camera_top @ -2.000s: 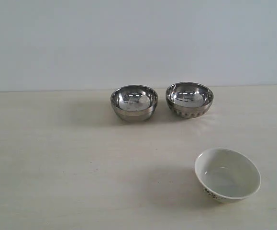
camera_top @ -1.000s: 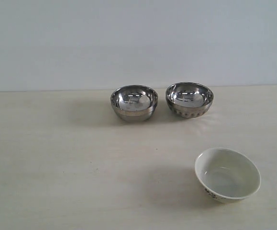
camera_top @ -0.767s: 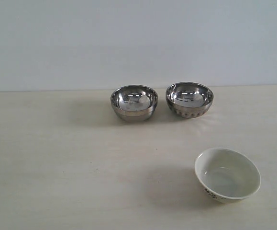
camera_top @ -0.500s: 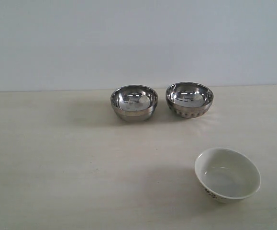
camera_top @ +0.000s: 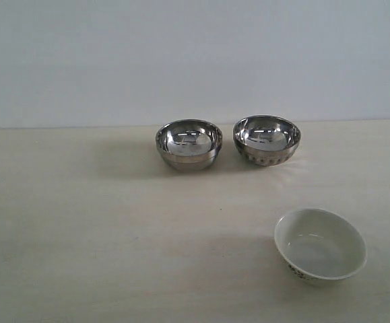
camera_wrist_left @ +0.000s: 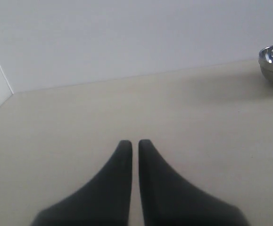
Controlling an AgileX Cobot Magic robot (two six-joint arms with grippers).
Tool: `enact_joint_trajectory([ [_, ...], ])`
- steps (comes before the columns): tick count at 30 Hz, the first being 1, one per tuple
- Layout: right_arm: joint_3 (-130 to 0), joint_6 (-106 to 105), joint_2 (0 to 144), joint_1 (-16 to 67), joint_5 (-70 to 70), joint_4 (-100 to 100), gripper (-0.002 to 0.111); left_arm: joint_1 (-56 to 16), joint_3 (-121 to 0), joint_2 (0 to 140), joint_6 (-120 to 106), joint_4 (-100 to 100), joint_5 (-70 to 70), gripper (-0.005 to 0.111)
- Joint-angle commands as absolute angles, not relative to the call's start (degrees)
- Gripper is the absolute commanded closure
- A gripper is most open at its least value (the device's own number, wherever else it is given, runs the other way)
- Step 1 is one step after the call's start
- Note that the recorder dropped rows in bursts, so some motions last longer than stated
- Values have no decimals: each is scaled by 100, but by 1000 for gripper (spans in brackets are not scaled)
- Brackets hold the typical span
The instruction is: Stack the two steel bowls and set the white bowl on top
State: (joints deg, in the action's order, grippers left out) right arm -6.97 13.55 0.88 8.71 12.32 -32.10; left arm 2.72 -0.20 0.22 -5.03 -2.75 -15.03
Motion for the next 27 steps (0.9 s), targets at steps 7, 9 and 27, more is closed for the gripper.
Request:
enact_joint_trajectory([
  [7, -2374, -1064, 2608, 859, 2488, -3511, 108, 273, 0, 0, -447, -236, -1469, 103],
  [9, -2694, -1745, 3147, 859, 2628, -3581, 108, 273, 0, 0, -447, -236, -1469, 103],
  [27, -5358, -3549, 6582, 1389, 3626, -4380, 88, 273, 0, 0, -447, -236, -1469, 103],
])
